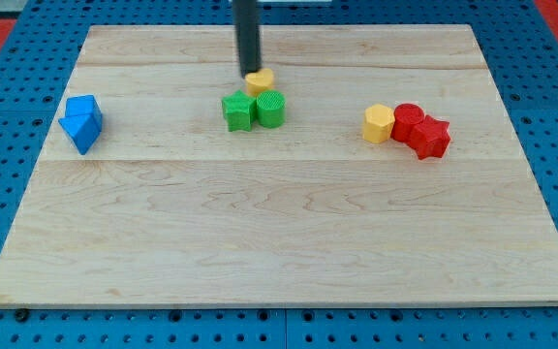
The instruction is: Push the yellow heart into the yellow hexagon
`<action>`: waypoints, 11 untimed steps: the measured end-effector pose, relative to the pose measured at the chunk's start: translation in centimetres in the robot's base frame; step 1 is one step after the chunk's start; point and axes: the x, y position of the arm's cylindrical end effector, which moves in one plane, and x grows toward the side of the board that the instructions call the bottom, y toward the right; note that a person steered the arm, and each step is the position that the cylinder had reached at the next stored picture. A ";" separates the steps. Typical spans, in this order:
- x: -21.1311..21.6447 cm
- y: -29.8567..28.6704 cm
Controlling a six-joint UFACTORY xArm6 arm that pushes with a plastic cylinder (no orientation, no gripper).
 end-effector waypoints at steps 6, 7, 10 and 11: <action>3.6 6.0; 5.2 6.7; 8.3 4.7; 8.5 7.3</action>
